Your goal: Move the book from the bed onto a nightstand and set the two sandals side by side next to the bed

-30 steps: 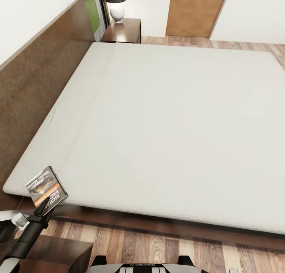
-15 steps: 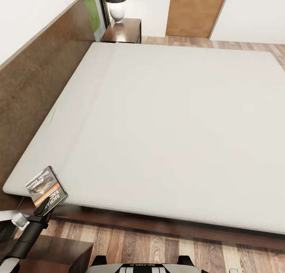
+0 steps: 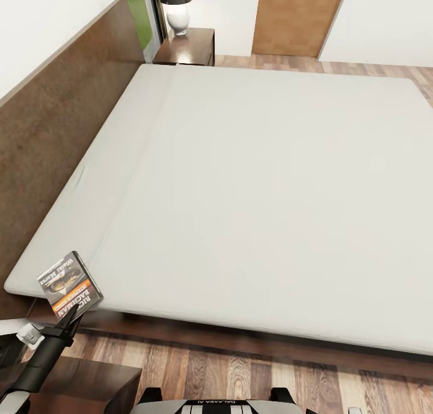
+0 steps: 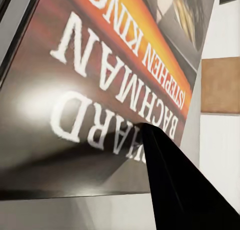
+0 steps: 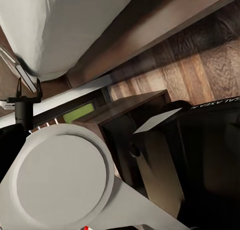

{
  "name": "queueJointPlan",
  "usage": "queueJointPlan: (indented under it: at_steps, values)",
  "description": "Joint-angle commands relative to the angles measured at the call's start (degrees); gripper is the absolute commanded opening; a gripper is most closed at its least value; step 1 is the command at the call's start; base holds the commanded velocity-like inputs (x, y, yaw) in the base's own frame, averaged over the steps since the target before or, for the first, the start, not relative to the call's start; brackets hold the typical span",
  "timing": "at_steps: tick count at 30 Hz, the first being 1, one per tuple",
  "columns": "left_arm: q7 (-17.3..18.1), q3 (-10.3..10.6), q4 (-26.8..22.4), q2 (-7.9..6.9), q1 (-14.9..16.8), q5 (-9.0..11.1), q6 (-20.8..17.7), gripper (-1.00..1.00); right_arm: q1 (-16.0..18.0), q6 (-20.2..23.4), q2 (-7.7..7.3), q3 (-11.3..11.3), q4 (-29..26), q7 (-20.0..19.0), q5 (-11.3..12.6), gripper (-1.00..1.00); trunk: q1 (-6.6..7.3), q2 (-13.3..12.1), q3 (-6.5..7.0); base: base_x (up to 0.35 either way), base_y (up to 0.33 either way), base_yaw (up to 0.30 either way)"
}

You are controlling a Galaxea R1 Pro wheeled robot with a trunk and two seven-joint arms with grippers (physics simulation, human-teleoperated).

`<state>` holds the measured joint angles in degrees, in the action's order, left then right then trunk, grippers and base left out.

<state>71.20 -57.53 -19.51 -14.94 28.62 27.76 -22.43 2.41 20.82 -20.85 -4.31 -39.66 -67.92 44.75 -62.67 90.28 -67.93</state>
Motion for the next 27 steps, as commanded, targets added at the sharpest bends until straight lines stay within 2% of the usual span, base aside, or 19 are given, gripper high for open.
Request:
queueJointPlan:
  at_steps: [1, 22, 27]
  values:
    - [-0.2, 0.0, 0.1, 0.0, 1.4, -0.2, 0.4, -1.0, 0.0, 0.5, -0.07, -0.3, 0.0, 0.0, 0.6, 1.0, -0.01, 0.0, -0.02, 0.0, 0.0, 0.0]
    - [-0.2, -0.1, 0.1, 0.05, 1.4, -0.2, 0.4, -1.0, 0.0, 0.5, -0.07, -0.3, 0.0, 0.0, 0.6, 1.0, -0.01, 0.0, -0.02, 0.0, 0.0, 0.0]
    - [-0.4, 0.0, 0.1, 0.01, 1.4, -0.2, 0.4, -1.0, 0.0, 0.5, -0.07, -0.3, 0.0, 0.0, 0.6, 1.0, 1.09, -2.0, 0.88, 0.0, 0.0, 0.0]
